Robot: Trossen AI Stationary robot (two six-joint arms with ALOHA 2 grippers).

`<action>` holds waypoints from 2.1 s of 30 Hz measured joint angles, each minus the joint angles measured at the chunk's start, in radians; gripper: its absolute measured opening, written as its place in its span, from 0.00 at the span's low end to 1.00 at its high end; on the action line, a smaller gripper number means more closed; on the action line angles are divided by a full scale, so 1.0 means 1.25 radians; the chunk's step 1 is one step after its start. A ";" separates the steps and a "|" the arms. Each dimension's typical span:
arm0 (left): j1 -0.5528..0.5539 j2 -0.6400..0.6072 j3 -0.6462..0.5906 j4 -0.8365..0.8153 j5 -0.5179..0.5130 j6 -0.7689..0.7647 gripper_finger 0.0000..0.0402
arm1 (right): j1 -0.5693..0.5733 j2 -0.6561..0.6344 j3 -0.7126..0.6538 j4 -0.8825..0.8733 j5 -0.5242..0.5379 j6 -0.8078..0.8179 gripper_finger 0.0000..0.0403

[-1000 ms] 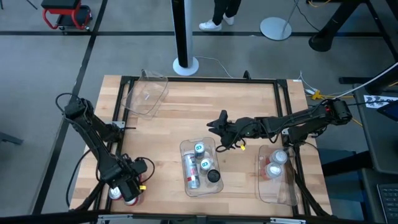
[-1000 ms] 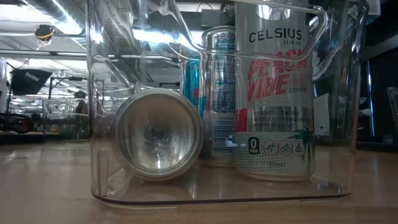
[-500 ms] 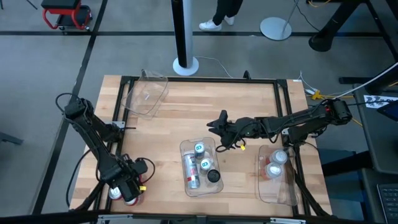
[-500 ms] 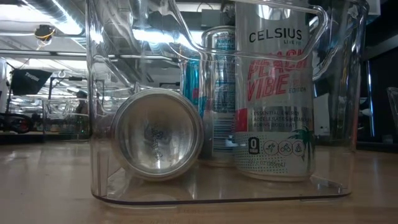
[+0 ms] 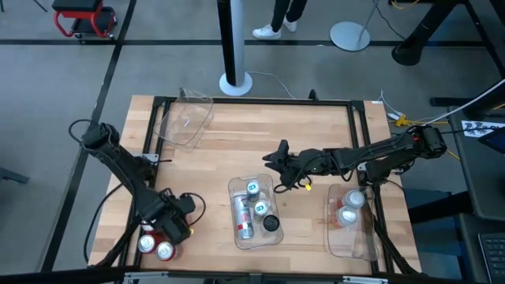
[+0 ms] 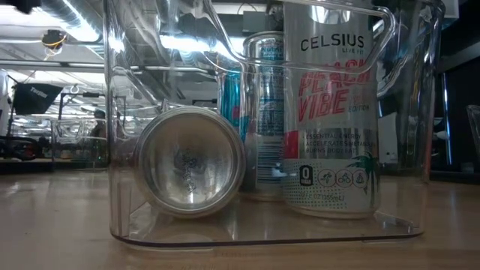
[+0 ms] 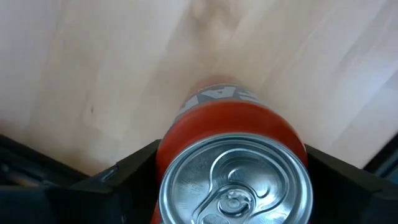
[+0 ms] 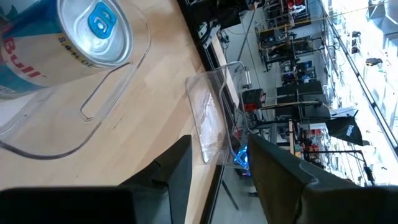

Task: Sort soda cans
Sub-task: Put the orange soda can into the top transparent bin

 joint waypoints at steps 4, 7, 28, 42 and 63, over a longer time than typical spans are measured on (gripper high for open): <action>0.043 -0.001 0.042 -0.058 -0.045 0.047 0.74 | 0.000 0.000 0.000 -0.011 0.000 0.000 0.38; 0.085 -0.002 0.076 -0.109 -0.076 0.088 0.74 | 0.000 0.000 0.000 -0.010 0.000 0.000 0.38; 0.564 -0.034 0.286 -0.315 -0.251 0.458 0.74 | 0.000 0.000 0.000 -0.009 0.000 -0.001 0.38; 1.012 -0.033 0.290 -0.156 -0.250 0.749 0.74 | 0.000 0.000 0.000 -0.009 0.000 -0.020 0.38; 1.346 0.141 0.289 -0.002 -0.153 0.841 0.74 | 0.000 0.000 0.000 -0.015 0.006 -0.084 0.38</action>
